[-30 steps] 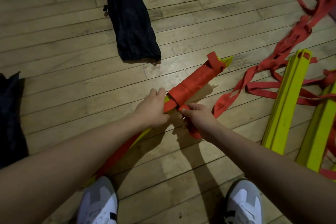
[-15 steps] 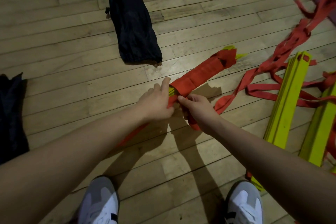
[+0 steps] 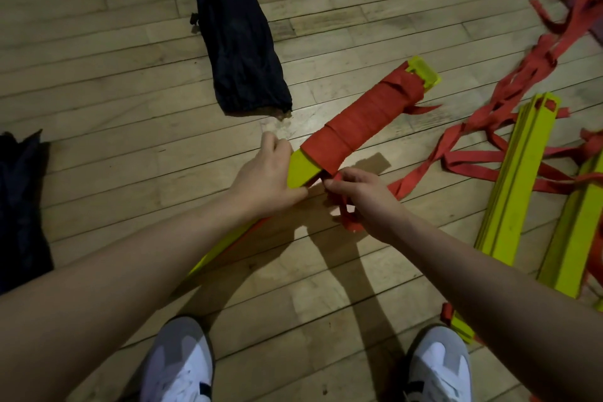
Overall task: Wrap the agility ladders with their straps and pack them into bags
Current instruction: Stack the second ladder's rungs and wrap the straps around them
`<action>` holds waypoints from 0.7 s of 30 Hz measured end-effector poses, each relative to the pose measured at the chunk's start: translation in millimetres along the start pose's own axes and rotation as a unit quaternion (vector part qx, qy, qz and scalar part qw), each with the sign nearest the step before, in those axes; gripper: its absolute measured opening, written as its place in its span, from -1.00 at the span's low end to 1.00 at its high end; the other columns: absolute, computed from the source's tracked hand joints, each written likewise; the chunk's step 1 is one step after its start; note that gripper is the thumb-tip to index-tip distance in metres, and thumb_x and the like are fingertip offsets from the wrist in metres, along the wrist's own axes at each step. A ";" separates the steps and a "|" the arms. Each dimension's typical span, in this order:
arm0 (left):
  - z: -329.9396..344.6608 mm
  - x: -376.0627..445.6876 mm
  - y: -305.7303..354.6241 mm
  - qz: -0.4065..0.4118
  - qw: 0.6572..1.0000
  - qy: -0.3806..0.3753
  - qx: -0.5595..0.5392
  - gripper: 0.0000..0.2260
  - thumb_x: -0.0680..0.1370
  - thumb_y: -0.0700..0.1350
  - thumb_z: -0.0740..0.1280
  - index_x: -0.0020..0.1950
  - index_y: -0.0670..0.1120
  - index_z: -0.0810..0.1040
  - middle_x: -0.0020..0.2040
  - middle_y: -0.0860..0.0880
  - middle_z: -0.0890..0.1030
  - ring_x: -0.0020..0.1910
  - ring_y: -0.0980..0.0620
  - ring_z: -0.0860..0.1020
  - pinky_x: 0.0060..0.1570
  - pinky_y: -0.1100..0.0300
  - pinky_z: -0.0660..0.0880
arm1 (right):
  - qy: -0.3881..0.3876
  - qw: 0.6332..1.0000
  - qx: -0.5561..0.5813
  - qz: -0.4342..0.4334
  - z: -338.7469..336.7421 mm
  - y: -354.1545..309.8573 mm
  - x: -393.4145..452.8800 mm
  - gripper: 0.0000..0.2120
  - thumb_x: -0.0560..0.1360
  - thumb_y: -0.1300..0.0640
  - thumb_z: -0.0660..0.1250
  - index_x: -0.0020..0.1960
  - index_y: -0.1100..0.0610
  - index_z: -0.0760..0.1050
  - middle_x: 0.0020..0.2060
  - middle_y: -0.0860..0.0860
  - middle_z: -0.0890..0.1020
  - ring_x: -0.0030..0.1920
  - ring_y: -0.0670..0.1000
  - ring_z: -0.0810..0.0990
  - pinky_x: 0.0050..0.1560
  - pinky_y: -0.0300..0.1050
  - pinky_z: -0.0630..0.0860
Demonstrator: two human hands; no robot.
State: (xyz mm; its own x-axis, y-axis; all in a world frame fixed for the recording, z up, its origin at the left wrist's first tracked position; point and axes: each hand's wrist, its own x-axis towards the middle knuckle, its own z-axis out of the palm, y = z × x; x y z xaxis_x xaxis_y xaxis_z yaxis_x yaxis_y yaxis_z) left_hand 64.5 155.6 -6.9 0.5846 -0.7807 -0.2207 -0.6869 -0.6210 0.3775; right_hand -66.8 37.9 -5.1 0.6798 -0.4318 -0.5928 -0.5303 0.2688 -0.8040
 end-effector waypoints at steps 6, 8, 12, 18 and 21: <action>-1.7 5.5 -9.1 -0.070 0.997 0.014 -0.005 -0.50 0.45 0.04 0.44 0.19 -0.09 0.22 -0.08 -0.06 0.50 -0.12 -0.10 0.56 -0.20 0.03 0.53 | -0.049 0.998 -0.047 0.002 6.2 -1.3 -3.6 -0.91 0.52 0.16 0.34 -0.15 0.14 0.50 -0.26 0.11 0.49 -0.30 -0.01 0.43 -0.29 -0.16 0.31; -0.1 6.2 -12.1 -0.062 0.998 0.001 -0.001 -0.44 0.47 0.04 0.43 0.28 -0.11 0.19 -0.02 -0.10 0.53 -0.07 -0.13 0.58 -0.15 0.01 0.54 | -0.045 0.997 -0.054 -0.005 6.7 -3.0 -2.2 -0.91 0.52 0.15 0.35 -0.14 0.15 0.54 -0.25 0.09 0.55 -0.28 -0.04 0.51 -0.29 -0.23 0.40; 4.4 5.7 -9.8 -0.061 0.996 -0.059 -0.025 -0.23 0.50 0.11 0.35 0.53 -0.11 -0.01 0.27 -0.16 0.48 0.14 -0.15 0.54 0.07 -0.02 0.52 | -0.036 0.999 -0.018 -0.035 12.3 -8.8 1.3 -0.90 0.53 0.24 0.32 -0.15 0.18 0.56 -0.28 0.08 0.64 -0.29 -0.06 0.59 -0.24 -0.24 0.50; -1.2 11.0 -6.0 -0.034 0.999 -0.014 0.027 -0.46 0.39 0.18 0.46 0.16 -0.11 0.37 0.03 -0.04 0.44 -0.01 -0.04 0.47 -0.12 0.08 0.44 | -0.040 0.999 0.024 -0.017 9.6 -6.4 -2.0 -0.91 0.57 0.27 0.27 -0.05 0.25 0.54 -0.30 0.13 0.59 -0.31 0.04 0.55 -0.24 -0.17 0.54; 1.0 7.5 -2.8 -0.045 0.999 -0.017 0.002 -0.48 0.43 0.08 0.45 0.19 -0.09 0.25 -0.01 -0.01 0.35 -0.11 0.00 0.43 -0.21 0.09 0.43 | -0.053 0.998 0.010 -0.014 9.0 -6.1 -5.0 -0.91 0.58 0.24 0.26 -0.04 0.24 0.52 -0.33 0.11 0.56 -0.39 -0.02 0.50 -0.39 -0.29 0.46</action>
State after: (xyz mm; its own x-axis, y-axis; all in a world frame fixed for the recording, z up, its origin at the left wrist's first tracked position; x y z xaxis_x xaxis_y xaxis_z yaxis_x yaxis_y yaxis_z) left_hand 70.4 151.4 -10.4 0.6291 -0.7232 -0.2848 -0.6338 -0.6894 0.3506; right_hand -62.5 46.2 2.3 0.7446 -0.3463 -0.5706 -0.5004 0.2761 -0.8206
